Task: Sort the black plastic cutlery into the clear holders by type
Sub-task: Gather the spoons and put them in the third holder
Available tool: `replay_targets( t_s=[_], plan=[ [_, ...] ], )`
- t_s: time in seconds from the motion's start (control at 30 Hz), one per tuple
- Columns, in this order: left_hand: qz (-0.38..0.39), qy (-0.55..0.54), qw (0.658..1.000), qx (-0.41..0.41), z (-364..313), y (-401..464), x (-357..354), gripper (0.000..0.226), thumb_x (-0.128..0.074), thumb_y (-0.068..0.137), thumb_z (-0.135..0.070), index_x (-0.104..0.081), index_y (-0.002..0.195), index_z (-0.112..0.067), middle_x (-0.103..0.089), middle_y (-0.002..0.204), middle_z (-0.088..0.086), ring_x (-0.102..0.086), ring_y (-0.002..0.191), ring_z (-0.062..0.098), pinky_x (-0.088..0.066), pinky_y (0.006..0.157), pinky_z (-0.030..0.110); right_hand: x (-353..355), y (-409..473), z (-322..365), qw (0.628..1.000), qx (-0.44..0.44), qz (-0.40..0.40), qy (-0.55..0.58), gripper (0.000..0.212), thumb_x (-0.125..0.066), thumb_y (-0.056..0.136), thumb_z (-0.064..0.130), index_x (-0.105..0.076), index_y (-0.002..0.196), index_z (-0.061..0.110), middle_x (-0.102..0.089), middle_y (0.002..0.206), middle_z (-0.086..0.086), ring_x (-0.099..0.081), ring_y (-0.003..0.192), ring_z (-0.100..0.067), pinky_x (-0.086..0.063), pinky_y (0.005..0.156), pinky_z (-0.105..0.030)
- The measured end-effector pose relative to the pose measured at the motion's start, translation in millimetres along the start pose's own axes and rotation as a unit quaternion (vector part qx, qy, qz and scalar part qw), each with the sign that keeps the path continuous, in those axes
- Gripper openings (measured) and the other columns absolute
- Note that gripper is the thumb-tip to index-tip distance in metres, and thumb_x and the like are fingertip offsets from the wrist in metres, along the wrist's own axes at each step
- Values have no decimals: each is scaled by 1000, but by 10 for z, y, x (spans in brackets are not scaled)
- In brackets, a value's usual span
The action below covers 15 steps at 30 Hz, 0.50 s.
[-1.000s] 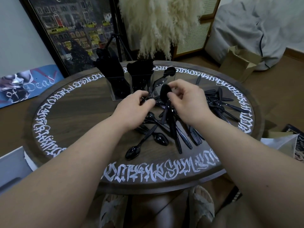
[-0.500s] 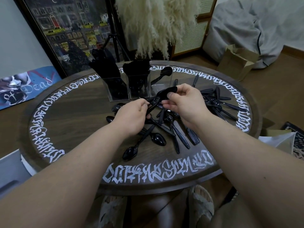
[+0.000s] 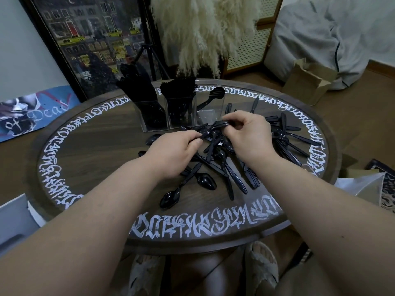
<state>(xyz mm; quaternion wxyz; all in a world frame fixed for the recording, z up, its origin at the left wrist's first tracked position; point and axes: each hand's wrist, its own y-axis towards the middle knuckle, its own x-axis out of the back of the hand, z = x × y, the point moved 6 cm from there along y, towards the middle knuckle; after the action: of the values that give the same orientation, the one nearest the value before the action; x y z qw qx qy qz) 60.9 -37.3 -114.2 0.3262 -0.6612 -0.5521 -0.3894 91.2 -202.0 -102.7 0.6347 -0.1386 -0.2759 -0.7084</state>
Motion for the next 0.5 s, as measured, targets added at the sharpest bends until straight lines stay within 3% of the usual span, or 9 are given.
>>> replay_targets(
  t_s=[0.07, 0.17, 0.33, 0.4, 0.5],
  plan=[
    [1, 46, 999, -3, 29, 19, -1, 38, -35, 102, -32, -47, 138, -28, -58, 131, 0, -51, 121, 22, -42, 100, 39, 0, -9, 9, 1000, 12, 10, -18, 18, -66, 85, 13, -74, 100, 21, -69, 85, 8, -63, 80, -10, -53, 86, -33],
    [-22, 56, 998, 3, 34, 28, 15, 38, -33, 103, -29, -45, 139, -28, -57, 126, 0, -52, 116, 23, -42, 95, 36, 12, -8, 22, 999, 27, 15, -29, 18, -65, 87, 14, -74, 102, 19, -69, 87, 7, -64, 83, -10, -52, 88, -34],
    [-67, 8, 997, -23, -36, 55, 64, 37, -34, 102, -29, -46, 137, -27, -52, 104, -8, -52, 107, 20, -42, 88, 35, 86, -19, 115, 986, 16, 19, 165, 25, -56, 92, 1, -67, 111, 14, -69, 88, 6, -69, 74, -6, -57, 81, -31],
    [-84, 31, 995, -40, -103, 70, 94, 41, -37, 101, -35, -41, 142, -30, -51, 111, -8, -44, 114, 19, -38, 93, 32, 217, -12, 162, 983, 32, -3, 179, 24, -57, 91, 1, -69, 103, 19, -70, 86, 6, -69, 74, -7, -58, 80, -32],
    [-154, 94, 982, -57, -196, 125, 264, 50, -50, 96, -40, -41, 143, -27, -50, 128, -5, -38, 121, 20, -35, 99, 33, 541, 57, 194, 985, 99, -88, 110, 23, -59, 90, 7, -70, 101, 25, -71, 90, 7, -70, 83, -14, -56, 84, -39]
  ],
)
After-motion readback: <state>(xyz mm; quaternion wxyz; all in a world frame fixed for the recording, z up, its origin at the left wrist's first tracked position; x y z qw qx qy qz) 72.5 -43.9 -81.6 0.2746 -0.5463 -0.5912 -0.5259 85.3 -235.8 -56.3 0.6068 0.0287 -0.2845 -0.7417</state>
